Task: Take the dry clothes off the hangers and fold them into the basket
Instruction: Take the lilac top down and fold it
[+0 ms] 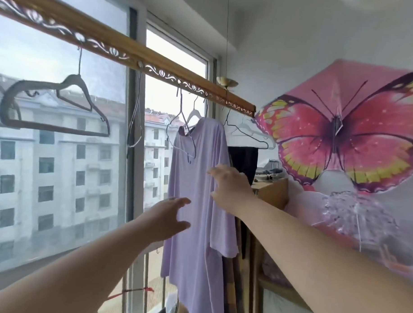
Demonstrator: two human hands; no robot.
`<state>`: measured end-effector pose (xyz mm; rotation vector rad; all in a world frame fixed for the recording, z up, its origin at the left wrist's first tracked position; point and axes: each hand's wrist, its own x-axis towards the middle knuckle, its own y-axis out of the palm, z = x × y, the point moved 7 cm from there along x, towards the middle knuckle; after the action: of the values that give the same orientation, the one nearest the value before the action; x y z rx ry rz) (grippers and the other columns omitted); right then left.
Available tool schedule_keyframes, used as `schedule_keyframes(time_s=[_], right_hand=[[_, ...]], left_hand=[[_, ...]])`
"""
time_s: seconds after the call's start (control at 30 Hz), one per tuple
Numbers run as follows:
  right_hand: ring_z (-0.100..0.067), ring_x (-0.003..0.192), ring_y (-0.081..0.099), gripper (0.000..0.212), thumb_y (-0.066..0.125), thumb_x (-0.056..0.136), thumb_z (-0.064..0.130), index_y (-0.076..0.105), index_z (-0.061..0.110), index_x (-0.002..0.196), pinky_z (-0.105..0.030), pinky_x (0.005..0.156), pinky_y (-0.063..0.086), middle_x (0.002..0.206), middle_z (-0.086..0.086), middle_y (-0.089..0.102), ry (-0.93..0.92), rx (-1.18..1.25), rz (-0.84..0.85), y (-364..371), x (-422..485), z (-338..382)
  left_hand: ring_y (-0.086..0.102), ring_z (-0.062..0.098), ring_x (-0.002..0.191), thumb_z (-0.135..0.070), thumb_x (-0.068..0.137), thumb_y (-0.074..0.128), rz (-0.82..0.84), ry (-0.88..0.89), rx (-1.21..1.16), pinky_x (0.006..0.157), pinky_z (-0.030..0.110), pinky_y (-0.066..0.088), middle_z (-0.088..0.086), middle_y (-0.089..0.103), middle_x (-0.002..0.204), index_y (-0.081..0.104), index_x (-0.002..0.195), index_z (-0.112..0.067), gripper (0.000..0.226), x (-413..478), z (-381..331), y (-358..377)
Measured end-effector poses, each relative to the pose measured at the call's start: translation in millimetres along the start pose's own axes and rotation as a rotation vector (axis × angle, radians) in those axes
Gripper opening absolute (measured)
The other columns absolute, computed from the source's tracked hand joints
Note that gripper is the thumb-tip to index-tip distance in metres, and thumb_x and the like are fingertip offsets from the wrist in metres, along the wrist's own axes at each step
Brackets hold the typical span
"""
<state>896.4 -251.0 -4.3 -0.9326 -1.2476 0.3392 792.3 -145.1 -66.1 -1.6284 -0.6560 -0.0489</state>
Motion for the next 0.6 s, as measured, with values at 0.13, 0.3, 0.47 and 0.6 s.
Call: schedule_keyframes(time_s=[0.13,0.3,0.47,0.6], right_hand=[[-0.026,0.124,0.046,0.049,0.060,0.088,0.019,0.047,0.016,0.135,-0.038,0.100,0.039,0.138,-0.004,0.044,0.012,0.014,-0.139,-29.3,31.1,-20.9],[-0.028,0.115,0.052,0.044,0.059,0.091,0.019,0.045,0.014,0.132,-0.046,0.098,0.046,0.130,-0.009,0.047,-0.004,0.164,-0.275,-62.8,78.5,-35.9],[-0.030,0.117,0.053,0.046,0.050,0.096,0.019,0.038,0.017,0.140,-0.044,0.099,0.044,0.130,-0.011,0.046,-0.005,0.218,-0.262,-72.4,123.1,-47.5],[-0.034,0.121,0.050,0.052,0.050,0.094,0.015,0.032,0.015,0.144,-0.039,0.096,0.043,0.134,-0.015,0.043,-0.002,0.266,-0.183,-66.8,147.0,-58.7]], left_hand=[[0.039,0.017,0.135,-0.037,0.093,0.054,-0.054,0.059,0.015,0.111,0.034,0.034,-0.002,0.035,0.150,0.029,0.147,-0.029,0.060,22.6,-21.3,-19.3],[0.042,0.018,0.133,-0.042,0.097,0.044,-0.168,-0.019,-0.307,0.106,0.030,0.034,0.000,0.039,0.150,0.029,0.148,-0.027,0.055,67.0,-51.4,-53.8],[0.019,0.022,0.145,-0.036,0.102,0.036,-0.210,-0.146,-0.919,0.110,0.035,0.024,0.001,0.012,0.160,0.014,0.152,-0.025,0.056,112.0,-83.9,-50.3],[0.028,0.027,0.140,-0.040,0.101,0.033,-0.502,-0.313,-0.917,0.109,0.039,0.030,0.006,0.022,0.156,0.022,0.150,-0.018,0.055,141.9,-73.9,-64.3]])
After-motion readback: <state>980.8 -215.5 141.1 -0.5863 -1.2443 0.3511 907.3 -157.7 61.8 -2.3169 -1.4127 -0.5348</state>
